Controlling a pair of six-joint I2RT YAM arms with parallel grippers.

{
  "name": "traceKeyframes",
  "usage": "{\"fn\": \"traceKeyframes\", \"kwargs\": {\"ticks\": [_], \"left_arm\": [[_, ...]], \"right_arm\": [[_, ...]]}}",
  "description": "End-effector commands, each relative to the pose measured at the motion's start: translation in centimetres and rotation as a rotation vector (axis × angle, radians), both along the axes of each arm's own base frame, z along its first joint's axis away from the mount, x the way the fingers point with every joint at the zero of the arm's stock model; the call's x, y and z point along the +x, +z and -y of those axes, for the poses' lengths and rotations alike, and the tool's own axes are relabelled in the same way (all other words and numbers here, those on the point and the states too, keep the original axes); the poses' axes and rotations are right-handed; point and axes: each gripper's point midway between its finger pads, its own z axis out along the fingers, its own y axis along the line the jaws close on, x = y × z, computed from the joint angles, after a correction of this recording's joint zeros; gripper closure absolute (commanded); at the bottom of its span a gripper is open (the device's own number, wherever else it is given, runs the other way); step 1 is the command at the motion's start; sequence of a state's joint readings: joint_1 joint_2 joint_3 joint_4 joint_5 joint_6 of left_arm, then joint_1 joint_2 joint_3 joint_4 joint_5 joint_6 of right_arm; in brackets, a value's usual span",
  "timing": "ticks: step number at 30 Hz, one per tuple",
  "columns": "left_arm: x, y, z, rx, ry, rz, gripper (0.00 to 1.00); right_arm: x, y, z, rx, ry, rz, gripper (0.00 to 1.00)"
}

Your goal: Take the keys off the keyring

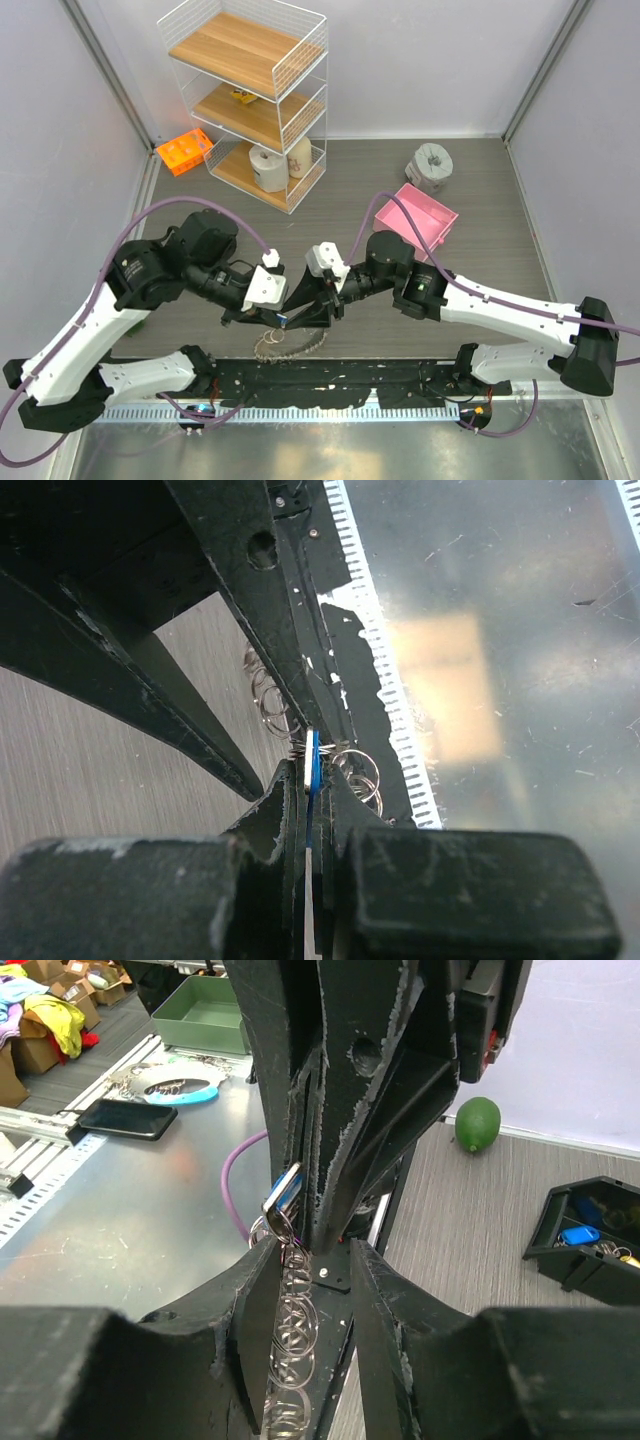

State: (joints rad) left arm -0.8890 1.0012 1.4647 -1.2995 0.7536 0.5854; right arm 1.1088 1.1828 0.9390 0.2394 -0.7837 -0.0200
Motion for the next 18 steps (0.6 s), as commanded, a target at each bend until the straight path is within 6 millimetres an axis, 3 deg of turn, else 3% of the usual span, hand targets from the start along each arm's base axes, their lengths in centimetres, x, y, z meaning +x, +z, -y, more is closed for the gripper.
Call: {"fn": "traceKeyframes", "kwargs": {"ticks": [1,5,7,9,12,18], "left_arm": [[0.7,2.2,1.0,-0.073,-0.011,0.07,1.0],[1.2,2.0,1.0,-0.062,0.005,0.085,1.0],[1.5,2.0,1.0,-0.06,0.021,0.099,1.0],[1.8,2.1,0.8,-0.055,0.037,0.109,1.0],[2.1,2.1,0.6,-0.053,0.058,0.134,1.0],[4.3,0.7,0.1,0.009,0.152,0.191,1.0]], "right_arm": [[-0.3,1.4,-0.2,0.058,0.029,0.038,0.6],[-0.6,1.1,-0.1,0.045,0.052,0.033,0.66],[-0.6,0.8,-0.1,0.028,0.052,0.03,0.75],[-0.5,0.4,-0.1,0.01,0.05,0.028,0.95],[-0.4,-0.3,0.1,-0.004,0.038,0.022,0.95],[1.8,-1.1,0.6,-0.017,-0.092,-0.022,0.95]]}}
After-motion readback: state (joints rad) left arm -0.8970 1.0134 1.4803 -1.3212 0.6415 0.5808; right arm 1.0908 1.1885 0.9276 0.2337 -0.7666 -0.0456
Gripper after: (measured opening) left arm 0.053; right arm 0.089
